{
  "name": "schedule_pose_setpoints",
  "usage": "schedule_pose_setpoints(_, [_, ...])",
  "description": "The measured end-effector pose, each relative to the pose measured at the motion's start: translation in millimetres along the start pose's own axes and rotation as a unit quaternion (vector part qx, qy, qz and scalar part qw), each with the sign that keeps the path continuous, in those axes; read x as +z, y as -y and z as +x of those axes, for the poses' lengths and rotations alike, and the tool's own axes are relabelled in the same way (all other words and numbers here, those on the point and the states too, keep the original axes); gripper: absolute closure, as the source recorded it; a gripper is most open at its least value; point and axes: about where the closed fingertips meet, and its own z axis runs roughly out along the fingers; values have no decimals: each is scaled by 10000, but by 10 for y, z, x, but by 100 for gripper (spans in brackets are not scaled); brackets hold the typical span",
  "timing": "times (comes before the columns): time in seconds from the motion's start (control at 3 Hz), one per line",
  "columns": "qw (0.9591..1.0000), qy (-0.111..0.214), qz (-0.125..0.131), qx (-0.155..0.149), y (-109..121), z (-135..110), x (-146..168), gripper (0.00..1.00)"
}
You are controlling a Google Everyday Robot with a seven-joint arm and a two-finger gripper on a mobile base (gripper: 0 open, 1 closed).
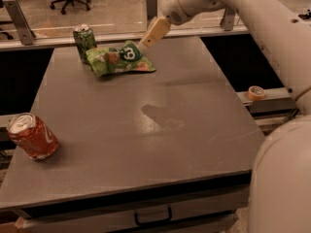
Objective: Move green rice chip bag near green can
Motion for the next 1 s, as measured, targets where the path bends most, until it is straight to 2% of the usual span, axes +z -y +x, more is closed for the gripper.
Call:
schedule_pose_setpoints(0.33, [9987, -141, 488, -13, 306, 223, -871, 0])
schedule_pose_setpoints(0.67, [9962, -237, 835, 19, 463, 343, -1630, 0])
schedule_pose_setpoints(1.0, [9960, -249, 859, 34, 474, 369, -1674, 0])
